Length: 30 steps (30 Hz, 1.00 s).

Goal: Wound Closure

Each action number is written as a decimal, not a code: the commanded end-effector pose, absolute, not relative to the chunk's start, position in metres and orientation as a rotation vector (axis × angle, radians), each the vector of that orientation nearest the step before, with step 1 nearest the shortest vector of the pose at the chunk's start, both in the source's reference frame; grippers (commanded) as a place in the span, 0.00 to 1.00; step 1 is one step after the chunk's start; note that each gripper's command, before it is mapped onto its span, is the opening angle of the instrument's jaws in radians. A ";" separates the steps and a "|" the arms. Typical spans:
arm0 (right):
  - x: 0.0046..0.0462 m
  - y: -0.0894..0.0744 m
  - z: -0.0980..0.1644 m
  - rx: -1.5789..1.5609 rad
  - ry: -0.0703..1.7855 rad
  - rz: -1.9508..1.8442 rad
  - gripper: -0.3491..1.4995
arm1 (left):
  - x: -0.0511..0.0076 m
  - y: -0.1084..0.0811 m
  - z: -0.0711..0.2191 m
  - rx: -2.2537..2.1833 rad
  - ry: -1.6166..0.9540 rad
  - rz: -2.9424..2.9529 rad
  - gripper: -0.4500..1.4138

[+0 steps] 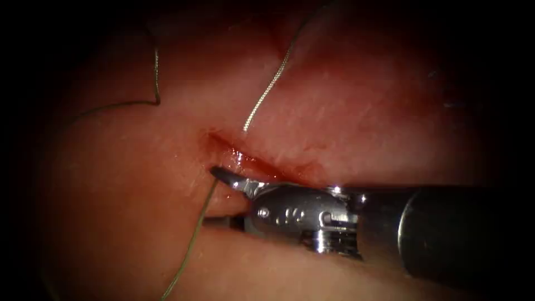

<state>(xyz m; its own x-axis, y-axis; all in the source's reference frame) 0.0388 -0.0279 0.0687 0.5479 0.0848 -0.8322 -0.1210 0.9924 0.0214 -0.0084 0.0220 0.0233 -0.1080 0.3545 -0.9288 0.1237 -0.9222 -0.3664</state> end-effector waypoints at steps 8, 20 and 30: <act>0.0400 -0.028 0.069 0.034 1.023 0.125 0.00 | -0.0088 0.022 0.024 -1.988 -0.541 2.159 0.00; 0.0393 -0.035 0.060 0.103 1.031 0.101 0.00 | -0.0088 0.022 0.024 -1.989 -0.541 2.159 0.00; 0.0434 -0.041 0.052 0.220 1.114 0.050 0.00 | -0.0088 0.022 0.024 -1.989 -0.542 2.159 0.00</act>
